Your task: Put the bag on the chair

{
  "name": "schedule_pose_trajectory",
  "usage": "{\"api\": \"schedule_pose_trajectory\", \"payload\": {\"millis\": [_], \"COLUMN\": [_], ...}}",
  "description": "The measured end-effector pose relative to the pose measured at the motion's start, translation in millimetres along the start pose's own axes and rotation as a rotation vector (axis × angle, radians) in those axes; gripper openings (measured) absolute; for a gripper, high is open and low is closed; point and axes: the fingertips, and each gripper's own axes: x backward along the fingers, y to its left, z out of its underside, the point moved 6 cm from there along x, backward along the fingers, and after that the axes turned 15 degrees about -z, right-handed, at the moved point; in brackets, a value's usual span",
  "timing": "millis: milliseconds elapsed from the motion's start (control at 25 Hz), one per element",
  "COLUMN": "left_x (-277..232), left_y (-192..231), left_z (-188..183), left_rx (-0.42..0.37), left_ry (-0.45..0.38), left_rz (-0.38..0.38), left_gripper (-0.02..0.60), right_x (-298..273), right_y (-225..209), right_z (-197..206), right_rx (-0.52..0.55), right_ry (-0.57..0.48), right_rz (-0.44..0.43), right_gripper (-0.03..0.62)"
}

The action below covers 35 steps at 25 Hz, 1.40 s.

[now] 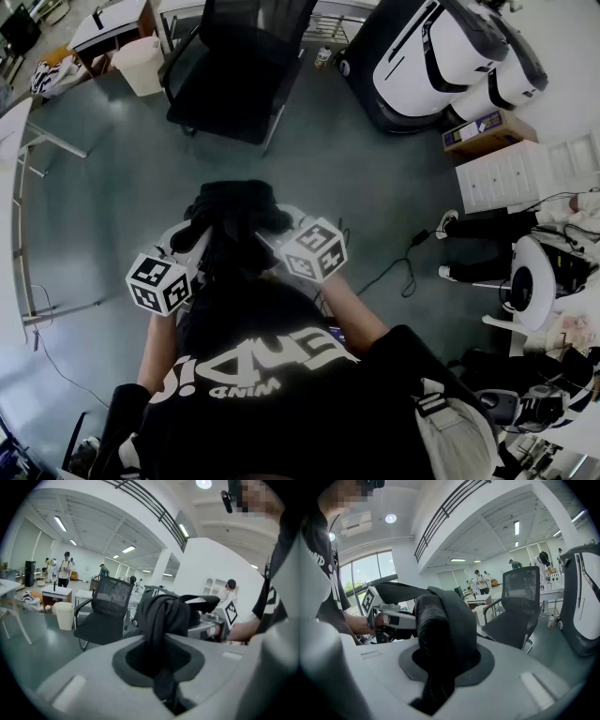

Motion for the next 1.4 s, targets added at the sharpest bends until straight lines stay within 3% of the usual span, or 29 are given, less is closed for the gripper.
{"api": "schedule_pose_trajectory", "payload": {"millis": [360,760,960,1400], "left_x": [-7.1,-12.3,-14.3,-38.6], "left_y": [30.1,90.8,124.8,163.9], "left_z": [-4.2,-15.1,-38.3,-71.2], "left_rx": [-0.004,-0.007,-0.018,-0.008], "left_ry": [0.002,-0.004,0.005,0.011], "left_rz": [0.009,0.099,0.139,0.115], "left_gripper": [0.054,0.054,0.054,0.054], "right_x": [-27.3,-77.9,-104.4,-133.2], "right_y": [-14.0,-24.4,-29.9,-65.1], "right_z": [-7.8,-25.2,-49.6,-80.5], "right_rx": [-0.014,-0.049,-0.084,-0.121], "right_ry": [0.011,-0.003,-0.021,-0.049], "right_rz": [0.01,0.064,0.089,0.071], "right_gripper": [0.072,0.072,0.072,0.072]}}
